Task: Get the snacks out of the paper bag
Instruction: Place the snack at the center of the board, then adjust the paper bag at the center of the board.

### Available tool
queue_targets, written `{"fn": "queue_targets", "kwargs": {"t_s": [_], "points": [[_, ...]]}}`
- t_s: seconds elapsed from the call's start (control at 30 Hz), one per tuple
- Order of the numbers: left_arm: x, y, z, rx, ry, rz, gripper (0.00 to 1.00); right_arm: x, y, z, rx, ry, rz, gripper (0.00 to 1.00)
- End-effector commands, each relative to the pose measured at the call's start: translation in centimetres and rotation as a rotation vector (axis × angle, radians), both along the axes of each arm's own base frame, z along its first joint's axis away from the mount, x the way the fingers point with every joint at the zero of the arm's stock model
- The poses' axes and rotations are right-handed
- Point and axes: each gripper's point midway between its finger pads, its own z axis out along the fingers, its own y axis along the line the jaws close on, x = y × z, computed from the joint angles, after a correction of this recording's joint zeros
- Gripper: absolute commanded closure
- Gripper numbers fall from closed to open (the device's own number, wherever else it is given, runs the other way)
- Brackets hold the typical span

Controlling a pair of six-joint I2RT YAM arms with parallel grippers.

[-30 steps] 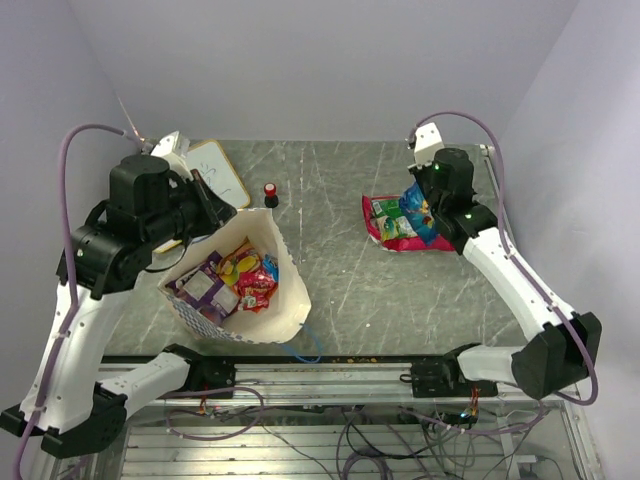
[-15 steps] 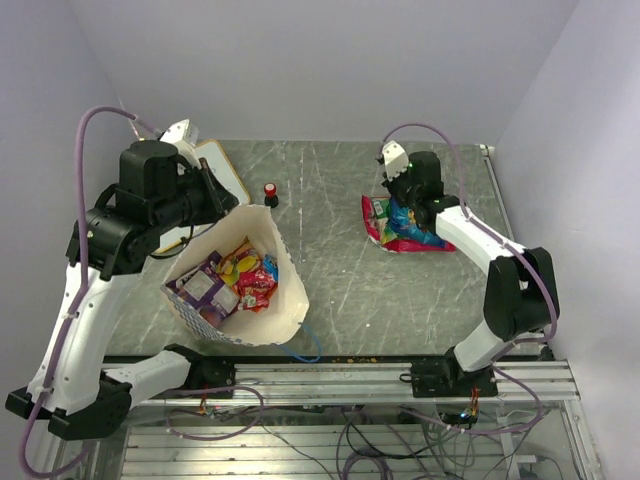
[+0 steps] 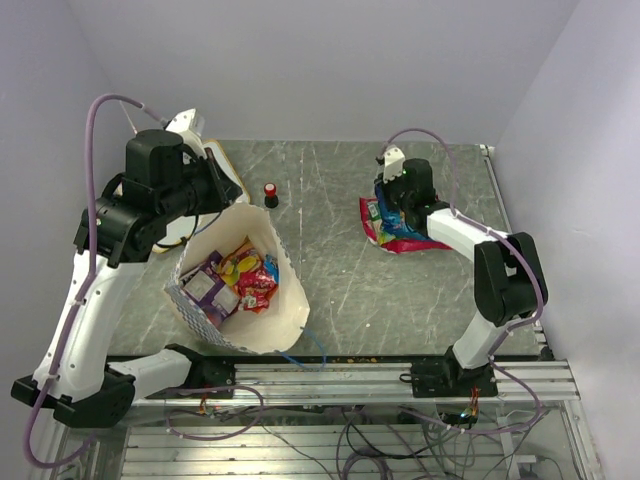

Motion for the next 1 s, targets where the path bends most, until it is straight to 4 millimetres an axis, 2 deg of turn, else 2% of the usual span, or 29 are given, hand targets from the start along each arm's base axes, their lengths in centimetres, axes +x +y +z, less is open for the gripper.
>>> {"fn": "queue_targets", "kwargs": {"t_s": [0.0, 0.1, 0.17, 0.33, 0.47, 0.6, 0.7, 0.8, 0.87, 0.93, 0.97], "points": [[0.6, -0.4, 3.1, -0.031, -0.11, -0.023, 0.93, -2.1, -0.5, -3.5, 0.098, 0.086, -0.107, 0.99], [0.5, -0.3, 2.6, -0.043, -0.121, -0.012, 0.93, -2.4, -1.8, -4.3, 0.109, 0.095, -0.203, 0.95], [0.6, -0.3, 2.8, -0.047, -0.129, -0.01, 0.93, -2.4, -2.0, -4.2, 0.117, 0.116, -0.226, 0.88], [2.0, -0.6, 2.7, -0.037, -0.135, 0.0, 0.93, -2.4, -1.3, -2.3, 0.13, 0.1, -0.182, 0.59], [2.7, -0.7, 2.4, -0.01, -0.149, -0.006, 0.93, -2.8, -1.6, -0.5, 0.106, 0.069, -0.176, 0.45], [3.3, -0.4, 2.1, 0.015, -0.146, 0.016, 0.93, -3.0, -0.4, 4.0, 0.163, 0.009, -0.171, 0.27], [4.3, -0.6, 2.2, 0.022, -0.156, 0.02, 0.93, -3.7, 1.9, 6.8, 0.256, -0.013, -0.132, 0.19], [5.2, -0.7, 2.6, 0.038, -0.186, 0.023, 0.93, -5.9, 7.6, 8.5, 0.323, -0.016, 0.034, 0.15], [5.5, -0.5, 3.0, 0.053, -0.204, 0.027, 0.93, -8.8, 12.7, 8.4, 0.303, -0.02, 0.172, 0.14], [5.7, -0.2, 3.5, 0.076, -0.224, 0.034, 0.93, -11.8, 16.6, 6.6, 0.281, 0.014, 0.276, 0.13], [5.8, 0.2, 3.8, 0.087, -0.237, 0.048, 0.93, -12.9, 17.9, 5.5, 0.286, 0.049, 0.3, 0.13]]}}
